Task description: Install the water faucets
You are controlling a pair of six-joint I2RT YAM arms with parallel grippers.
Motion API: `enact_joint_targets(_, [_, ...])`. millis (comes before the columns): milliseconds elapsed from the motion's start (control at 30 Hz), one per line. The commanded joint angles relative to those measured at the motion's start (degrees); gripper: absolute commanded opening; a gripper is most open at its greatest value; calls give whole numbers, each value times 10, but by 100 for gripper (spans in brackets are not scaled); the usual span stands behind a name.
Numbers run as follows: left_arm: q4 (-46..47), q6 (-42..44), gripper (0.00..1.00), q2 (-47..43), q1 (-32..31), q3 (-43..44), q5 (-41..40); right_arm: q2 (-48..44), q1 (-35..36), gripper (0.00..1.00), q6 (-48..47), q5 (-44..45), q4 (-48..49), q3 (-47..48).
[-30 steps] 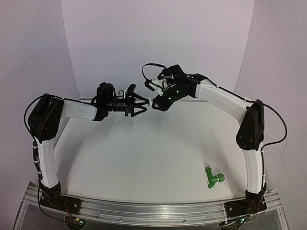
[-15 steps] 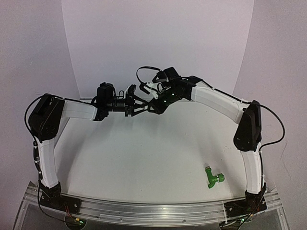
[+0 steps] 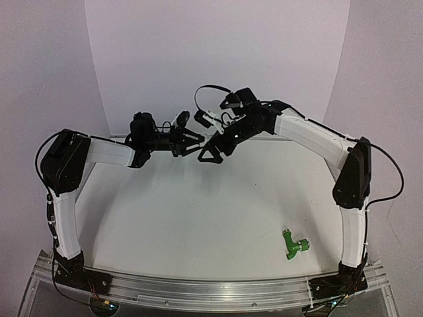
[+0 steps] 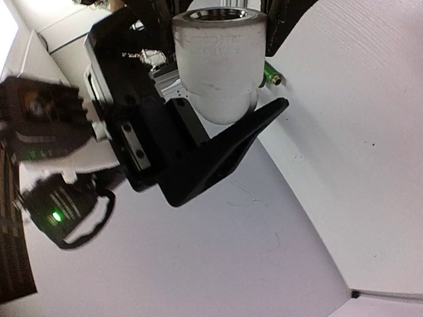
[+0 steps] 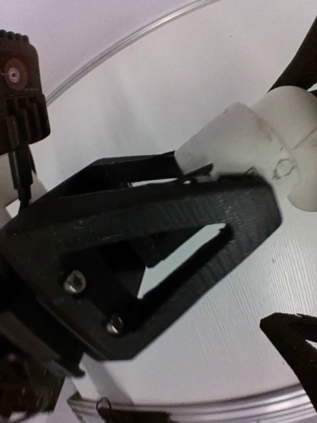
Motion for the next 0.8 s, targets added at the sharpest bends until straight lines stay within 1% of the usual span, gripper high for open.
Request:
enact_joint_targets(0, [261,-140,9,16,-2,0,73,-68,-54,98,7,-213,-17,-5])
enact_joint_targets(67, [377,-232,8,36,-2,9,83,-76,-72,98,7,-255,-17,-9])
enact_joint_targets(100, [405,-253,7,45,-3,13,85,-79,-75,98,10,-260,-17,-10])
enact_joint_targets(133, [412,-262,6,47,-3,16,87,-80,-76,98,17,-263,-17,-9])
enact_joint_targets(233, [399,-219,5,27,-6,-7,75,-72,-76,91,60,-292,-13,-10])
enact_joint_targets(333, [356,-160,4,-2,-6,-31,60,-57,-76,80,110,-337,-8,-23])
enact_joint_targets(400, [345,-137,4,-13,-6,-45,51,-49,-76,75,135,-356,-3,-37])
enact_joint_targets(567, [374,-149,3,-10,-6,-47,48,-58,-75,74,179,-359,48,-80])
enact_joint_targets(633, [404,-167,3,-3,-6,-45,48,-55,-75,74,195,-363,61,-85])
enact_joint_targets(767, [412,-170,2,-3,-6,-48,46,-44,-74,73,208,-375,73,-87])
